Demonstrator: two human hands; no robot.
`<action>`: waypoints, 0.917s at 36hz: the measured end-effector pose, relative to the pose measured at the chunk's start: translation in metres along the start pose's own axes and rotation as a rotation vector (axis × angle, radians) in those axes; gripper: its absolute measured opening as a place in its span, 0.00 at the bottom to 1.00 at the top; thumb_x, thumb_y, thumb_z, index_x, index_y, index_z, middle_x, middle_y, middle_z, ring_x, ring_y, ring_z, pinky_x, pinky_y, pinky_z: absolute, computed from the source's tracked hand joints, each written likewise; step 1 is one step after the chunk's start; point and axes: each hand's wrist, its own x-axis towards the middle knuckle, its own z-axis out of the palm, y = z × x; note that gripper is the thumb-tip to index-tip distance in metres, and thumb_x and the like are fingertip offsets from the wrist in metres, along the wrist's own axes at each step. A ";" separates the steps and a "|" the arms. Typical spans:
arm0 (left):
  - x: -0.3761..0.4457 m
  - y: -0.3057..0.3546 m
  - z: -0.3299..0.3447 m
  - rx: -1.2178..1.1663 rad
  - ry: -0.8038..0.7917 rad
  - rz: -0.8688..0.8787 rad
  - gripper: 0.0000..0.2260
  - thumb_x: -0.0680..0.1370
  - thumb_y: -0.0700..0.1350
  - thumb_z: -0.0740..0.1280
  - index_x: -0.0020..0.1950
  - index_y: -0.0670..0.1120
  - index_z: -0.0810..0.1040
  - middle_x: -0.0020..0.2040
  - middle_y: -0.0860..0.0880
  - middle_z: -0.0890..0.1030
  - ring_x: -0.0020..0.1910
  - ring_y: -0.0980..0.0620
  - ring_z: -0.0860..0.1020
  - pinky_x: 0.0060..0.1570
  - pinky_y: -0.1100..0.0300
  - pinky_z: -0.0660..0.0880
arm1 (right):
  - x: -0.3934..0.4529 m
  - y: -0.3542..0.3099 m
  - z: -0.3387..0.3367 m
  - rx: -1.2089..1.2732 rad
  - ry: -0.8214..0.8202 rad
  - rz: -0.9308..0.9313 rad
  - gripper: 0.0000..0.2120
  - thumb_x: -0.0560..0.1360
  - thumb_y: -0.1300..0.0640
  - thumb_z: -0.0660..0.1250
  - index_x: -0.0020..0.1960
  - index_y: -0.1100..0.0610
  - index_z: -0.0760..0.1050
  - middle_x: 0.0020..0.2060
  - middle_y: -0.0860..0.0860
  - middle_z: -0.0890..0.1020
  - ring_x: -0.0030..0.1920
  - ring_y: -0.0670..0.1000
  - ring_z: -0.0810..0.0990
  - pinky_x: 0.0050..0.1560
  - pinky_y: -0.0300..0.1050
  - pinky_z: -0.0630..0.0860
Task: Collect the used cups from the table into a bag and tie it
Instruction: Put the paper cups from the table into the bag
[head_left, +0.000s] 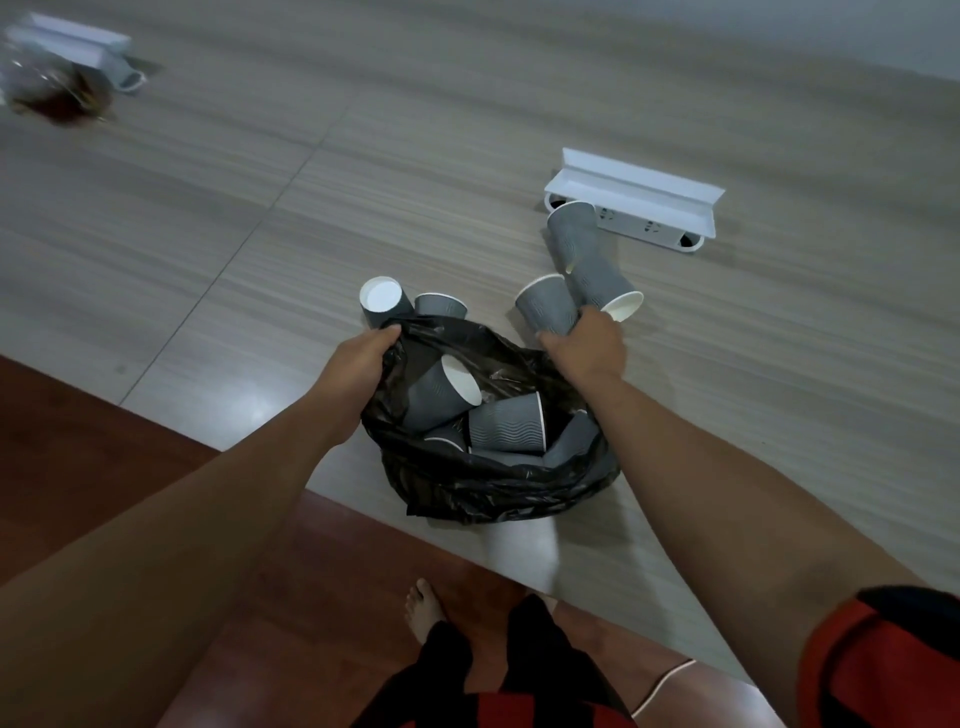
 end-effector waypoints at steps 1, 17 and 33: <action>0.001 0.000 0.000 -0.002 0.006 -0.004 0.11 0.79 0.53 0.66 0.54 0.48 0.83 0.47 0.49 0.87 0.45 0.50 0.85 0.44 0.57 0.79 | -0.005 -0.003 -0.004 0.062 0.050 -0.029 0.29 0.65 0.39 0.71 0.56 0.59 0.76 0.52 0.56 0.81 0.54 0.59 0.78 0.52 0.54 0.78; 0.008 0.013 0.003 -0.015 0.012 -0.011 0.15 0.79 0.57 0.64 0.56 0.49 0.81 0.46 0.50 0.87 0.47 0.50 0.85 0.45 0.57 0.78 | -0.088 0.016 -0.024 0.176 -0.376 -0.512 0.26 0.71 0.35 0.70 0.60 0.52 0.81 0.53 0.48 0.82 0.55 0.48 0.75 0.58 0.43 0.71; 0.001 0.004 0.000 -0.229 -0.063 0.001 0.15 0.79 0.54 0.66 0.57 0.45 0.83 0.52 0.45 0.86 0.52 0.48 0.85 0.50 0.54 0.78 | -0.045 0.042 -0.031 0.226 -0.107 0.130 0.10 0.75 0.57 0.67 0.36 0.60 0.77 0.38 0.61 0.83 0.44 0.59 0.81 0.38 0.44 0.65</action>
